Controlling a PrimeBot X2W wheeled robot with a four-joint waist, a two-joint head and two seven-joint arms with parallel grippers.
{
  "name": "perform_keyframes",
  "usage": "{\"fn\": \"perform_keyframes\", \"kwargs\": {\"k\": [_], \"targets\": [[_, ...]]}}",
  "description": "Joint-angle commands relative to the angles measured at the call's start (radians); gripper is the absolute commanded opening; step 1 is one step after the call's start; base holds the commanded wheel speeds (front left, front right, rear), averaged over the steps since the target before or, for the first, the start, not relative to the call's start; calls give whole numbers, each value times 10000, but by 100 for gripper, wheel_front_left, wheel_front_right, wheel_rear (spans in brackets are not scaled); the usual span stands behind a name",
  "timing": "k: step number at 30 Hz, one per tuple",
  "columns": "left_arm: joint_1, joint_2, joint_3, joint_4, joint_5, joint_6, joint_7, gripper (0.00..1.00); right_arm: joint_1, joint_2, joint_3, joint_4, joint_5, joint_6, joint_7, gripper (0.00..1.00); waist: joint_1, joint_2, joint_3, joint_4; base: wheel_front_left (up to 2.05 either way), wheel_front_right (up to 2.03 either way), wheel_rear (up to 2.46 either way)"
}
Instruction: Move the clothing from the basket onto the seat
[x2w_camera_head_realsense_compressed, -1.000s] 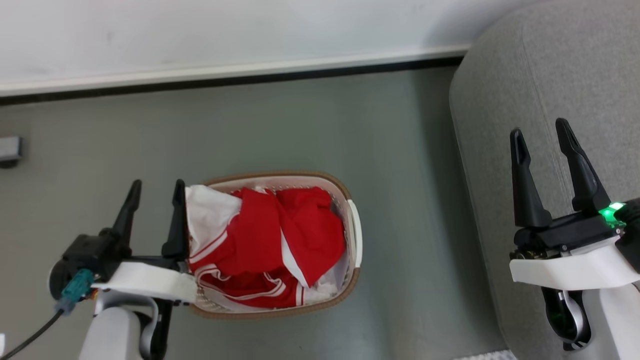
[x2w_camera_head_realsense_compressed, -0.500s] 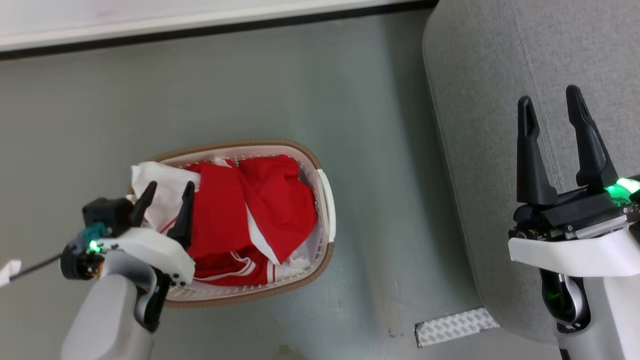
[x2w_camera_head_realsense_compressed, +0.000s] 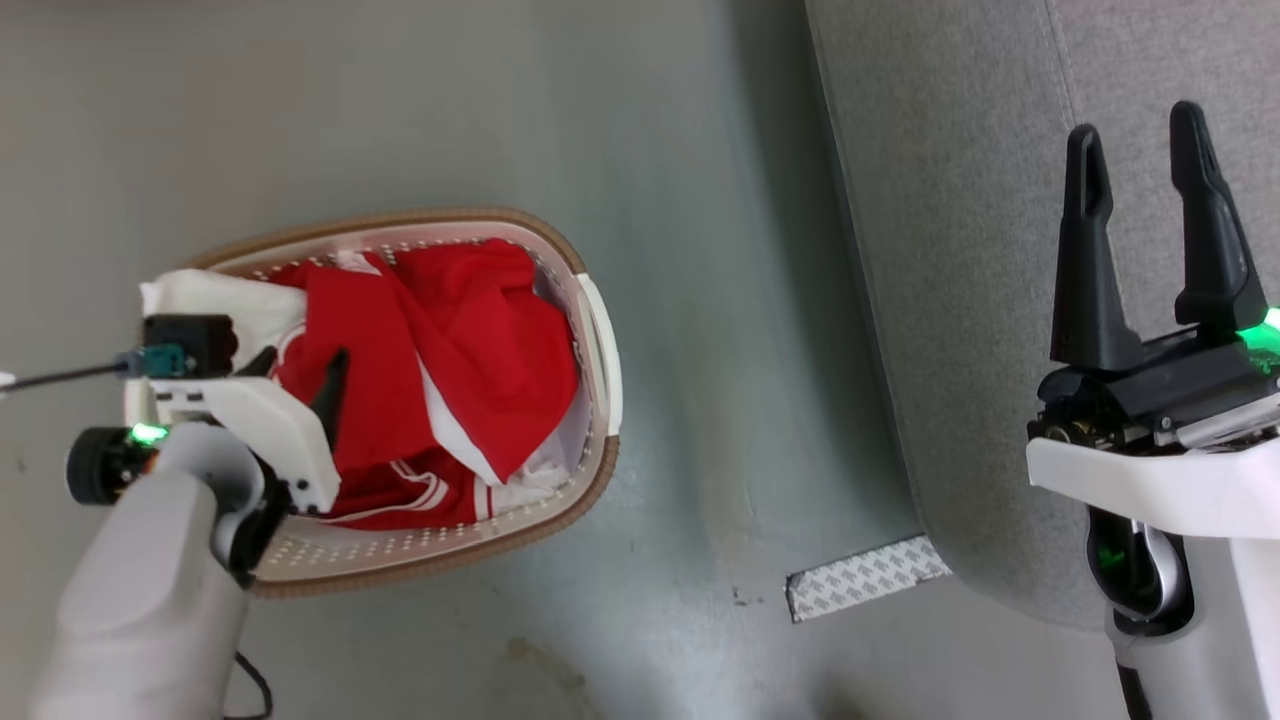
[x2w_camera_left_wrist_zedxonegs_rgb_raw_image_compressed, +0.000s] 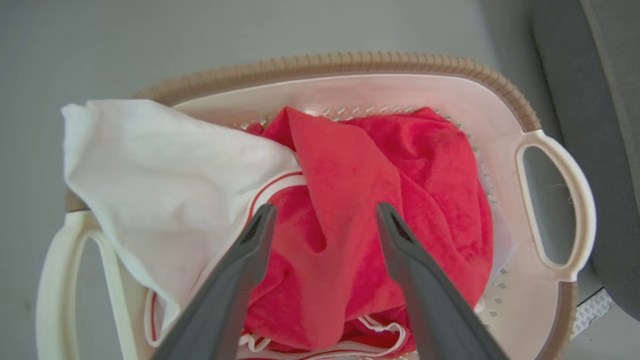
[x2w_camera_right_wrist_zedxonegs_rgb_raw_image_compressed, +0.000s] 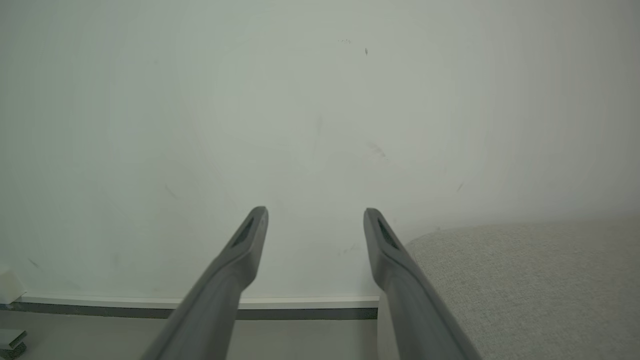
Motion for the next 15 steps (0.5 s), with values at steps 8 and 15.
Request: {"fn": "perform_keyframes", "kwargs": {"k": [8,15], "targets": [[-1068,359,-1092,862,-726,15,1173,100,-372,69,124,-333,300,-25,4,100,-1,0,920,-575,0,0,0],[-1668,590,-2092,1265,-1291,15,1861,100,-499,73,246,-487,630,-25,4,100,-1,0,1368,-872,0,0,0]]}}
